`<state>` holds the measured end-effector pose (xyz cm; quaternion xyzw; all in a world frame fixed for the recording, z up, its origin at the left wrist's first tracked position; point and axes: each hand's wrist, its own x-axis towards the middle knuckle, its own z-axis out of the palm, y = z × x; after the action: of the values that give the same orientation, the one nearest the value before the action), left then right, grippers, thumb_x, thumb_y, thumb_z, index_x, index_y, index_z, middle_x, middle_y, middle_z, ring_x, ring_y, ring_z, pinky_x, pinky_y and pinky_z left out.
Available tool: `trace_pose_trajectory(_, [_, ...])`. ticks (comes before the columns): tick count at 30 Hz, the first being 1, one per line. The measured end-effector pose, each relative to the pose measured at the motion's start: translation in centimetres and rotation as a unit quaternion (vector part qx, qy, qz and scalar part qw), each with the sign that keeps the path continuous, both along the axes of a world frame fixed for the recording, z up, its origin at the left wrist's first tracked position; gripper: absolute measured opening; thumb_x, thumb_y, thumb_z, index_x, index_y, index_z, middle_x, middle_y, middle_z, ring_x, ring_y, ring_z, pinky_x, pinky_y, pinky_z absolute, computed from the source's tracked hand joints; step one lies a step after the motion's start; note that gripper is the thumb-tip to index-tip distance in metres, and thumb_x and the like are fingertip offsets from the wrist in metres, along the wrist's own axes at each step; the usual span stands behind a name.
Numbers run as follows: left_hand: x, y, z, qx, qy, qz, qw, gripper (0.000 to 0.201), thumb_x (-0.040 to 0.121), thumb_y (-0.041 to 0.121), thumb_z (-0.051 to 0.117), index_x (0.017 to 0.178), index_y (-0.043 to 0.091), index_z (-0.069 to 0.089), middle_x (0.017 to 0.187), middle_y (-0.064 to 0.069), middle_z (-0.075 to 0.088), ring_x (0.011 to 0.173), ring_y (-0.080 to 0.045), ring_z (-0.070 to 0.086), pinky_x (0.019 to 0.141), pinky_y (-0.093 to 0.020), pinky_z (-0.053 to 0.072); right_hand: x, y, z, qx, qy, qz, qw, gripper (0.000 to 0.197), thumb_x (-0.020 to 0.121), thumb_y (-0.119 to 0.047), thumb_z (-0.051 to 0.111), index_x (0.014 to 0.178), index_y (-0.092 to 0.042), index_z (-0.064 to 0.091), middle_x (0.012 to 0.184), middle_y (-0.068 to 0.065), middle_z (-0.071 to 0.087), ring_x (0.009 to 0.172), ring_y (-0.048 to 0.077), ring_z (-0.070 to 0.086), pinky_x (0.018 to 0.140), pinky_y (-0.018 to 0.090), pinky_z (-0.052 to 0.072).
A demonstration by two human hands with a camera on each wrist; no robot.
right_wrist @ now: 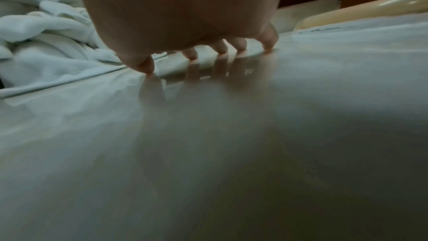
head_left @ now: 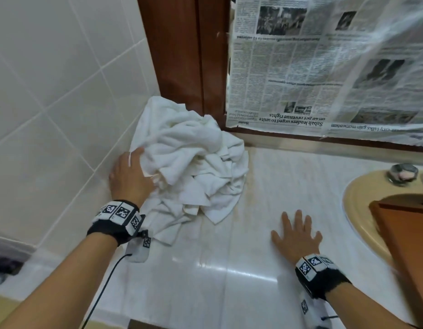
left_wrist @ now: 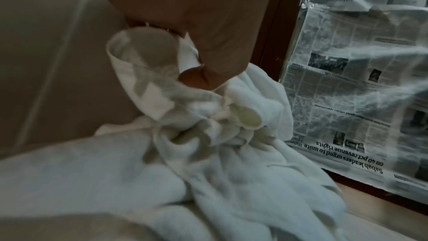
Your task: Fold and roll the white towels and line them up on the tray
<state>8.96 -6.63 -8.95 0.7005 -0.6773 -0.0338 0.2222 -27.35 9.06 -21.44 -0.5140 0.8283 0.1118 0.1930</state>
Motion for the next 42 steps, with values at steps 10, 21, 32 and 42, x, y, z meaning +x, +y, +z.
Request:
trace_pose_trajectory(10, [1.0,2.5,3.4,-0.094,0.223,-0.037,0.970,0.036,0.085,0.001,0.048,0.114,0.013,0.064,0.111,-0.006,0.066,0.102,-0.023,0.059,0.088,-0.031,0.044,0.2,-0.2,0.3,-0.019,0.002,-0.007,1.000,0.071,0.095,-0.061,0.022,0.153,-0.029,-0.003,0.160,0.007,-0.016,0.147,0.035,-0.010,0.116,0.056,0.009])
trace_pose_trajectory(21, [-7.7,5.4,9.6,-0.030,0.350,-0.109,0.930,0.024,0.095,0.025,0.038,0.103,0.028,0.061,0.105,0.005,0.064,0.102,-0.019,0.057,0.092,-0.038,0.048,1.5,-2.2,7.2,-0.081,-0.212,-0.089,0.970,0.069,0.086,-0.058,0.058,0.139,-0.017,0.040,0.142,0.009,0.043,0.128,0.029,0.043,0.100,0.038,0.041])
trace_pose_trajectory(32, [-18.4,11.5,13.0,0.000,0.283,-0.326,0.902,0.018,0.089,0.017,0.051,0.104,0.023,0.059,0.091,0.009,0.064,0.083,-0.002,0.057,0.068,-0.012,0.043,5.8,-1.7,18.6,-0.412,-0.483,0.026,0.772,0.031,0.074,-0.013,0.072,0.099,-0.026,0.058,0.091,-0.003,0.067,0.083,0.016,0.063,0.068,0.022,0.050])
trace_pose_trajectory(42, [-20.0,12.0,8.6,-0.064,0.173,-0.333,0.925,0.043,0.068,0.056,0.061,0.102,0.029,0.064,0.090,0.017,0.051,0.081,0.007,0.053,0.066,-0.009,0.036,-3.3,1.4,23.1,-0.442,-0.421,0.062,0.789,0.013,0.078,-0.007,0.051,0.080,-0.006,0.064,0.080,0.004,0.065,0.076,0.014,0.054,0.067,0.029,0.041])
